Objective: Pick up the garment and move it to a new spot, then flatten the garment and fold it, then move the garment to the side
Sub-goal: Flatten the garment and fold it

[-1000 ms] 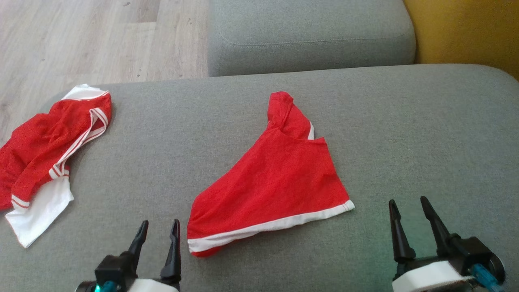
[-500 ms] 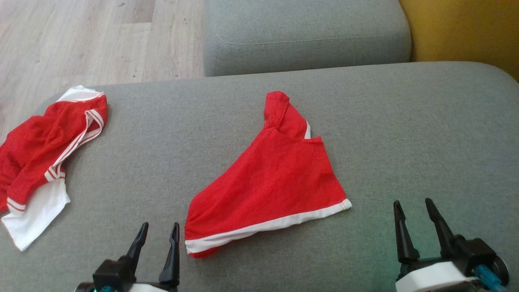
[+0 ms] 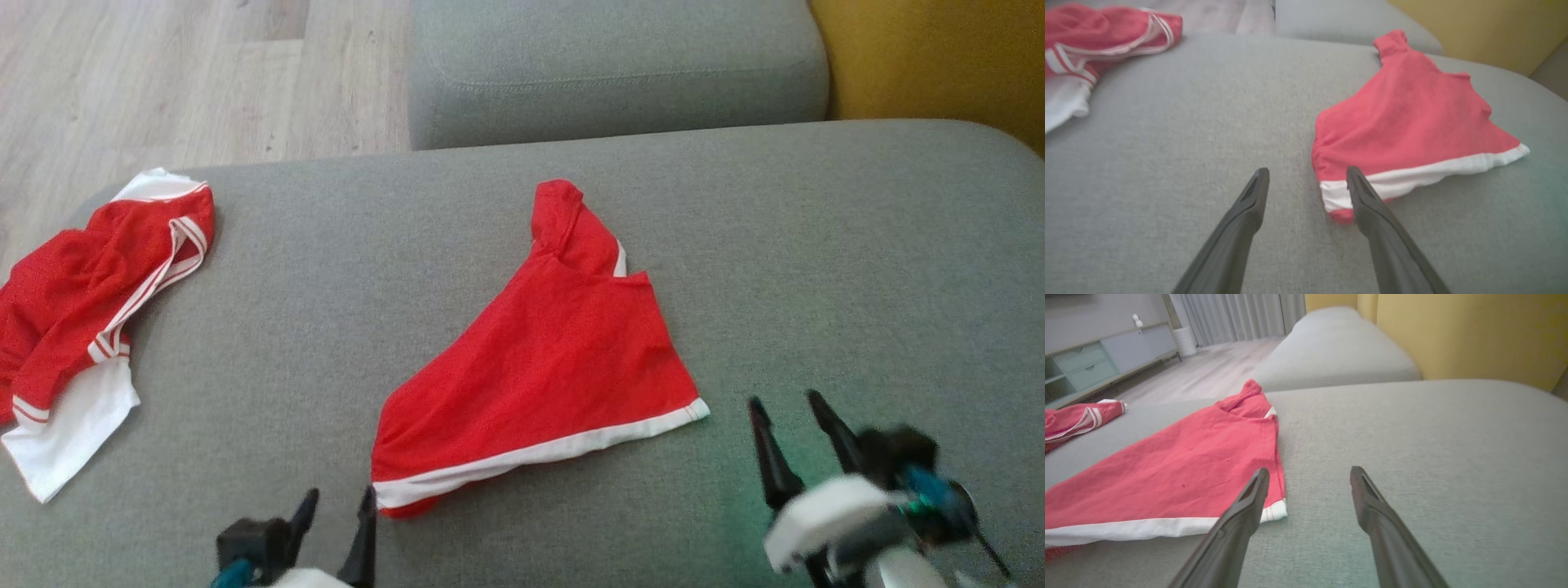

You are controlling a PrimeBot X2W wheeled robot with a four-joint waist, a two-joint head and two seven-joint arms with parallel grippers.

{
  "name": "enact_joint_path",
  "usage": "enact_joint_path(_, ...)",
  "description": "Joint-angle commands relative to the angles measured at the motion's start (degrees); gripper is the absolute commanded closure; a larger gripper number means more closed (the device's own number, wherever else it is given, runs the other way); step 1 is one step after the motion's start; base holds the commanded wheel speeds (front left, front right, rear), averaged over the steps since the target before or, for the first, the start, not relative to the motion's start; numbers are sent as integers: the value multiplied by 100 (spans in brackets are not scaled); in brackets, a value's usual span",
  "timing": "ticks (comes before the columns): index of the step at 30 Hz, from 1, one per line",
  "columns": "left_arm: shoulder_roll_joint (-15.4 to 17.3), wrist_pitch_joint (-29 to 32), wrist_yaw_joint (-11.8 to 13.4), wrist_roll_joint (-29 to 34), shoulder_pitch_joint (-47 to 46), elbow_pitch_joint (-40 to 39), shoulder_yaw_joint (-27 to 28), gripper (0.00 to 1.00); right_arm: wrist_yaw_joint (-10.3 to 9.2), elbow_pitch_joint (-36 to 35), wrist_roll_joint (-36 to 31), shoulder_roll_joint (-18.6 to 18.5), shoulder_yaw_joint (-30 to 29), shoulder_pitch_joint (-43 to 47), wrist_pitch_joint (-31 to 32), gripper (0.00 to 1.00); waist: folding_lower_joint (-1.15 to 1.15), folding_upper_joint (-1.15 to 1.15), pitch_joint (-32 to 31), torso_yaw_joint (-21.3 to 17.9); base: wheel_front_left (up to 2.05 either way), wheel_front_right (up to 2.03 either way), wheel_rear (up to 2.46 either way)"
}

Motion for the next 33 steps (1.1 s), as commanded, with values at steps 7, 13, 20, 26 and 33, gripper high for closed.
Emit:
enact_joint_path(7,-46,1687,10,-465,-386,-608,75,0,44,163,104,-102,744,-1048,2106,0,0,0,236,145,0,0,0)
enact_joint_path(13,-13,2195,-22,-705,-562,-784,72,0,44,243,5,-183,793,-1301,2821,0,0,0,516,253,0,0,0)
enact_joint_path(20,-18,2500,-89,-942,-723,-838,35,0,44,285,-6,-174,762,-1448,2989,0,0,0,671,292,0,0,0)
enact_joint_path(26,21,2689,-137,-1005,-726,-869,-37,0,44,291,14,-190,817,-1502,3098,0,0,0,740,272,0,0,0)
enact_joint_path(33,16,2728,-158,-1090,-859,-784,-74,0,44,312,37,-188,882,-1610,3116,0,0,0,882,241,0,0,0)
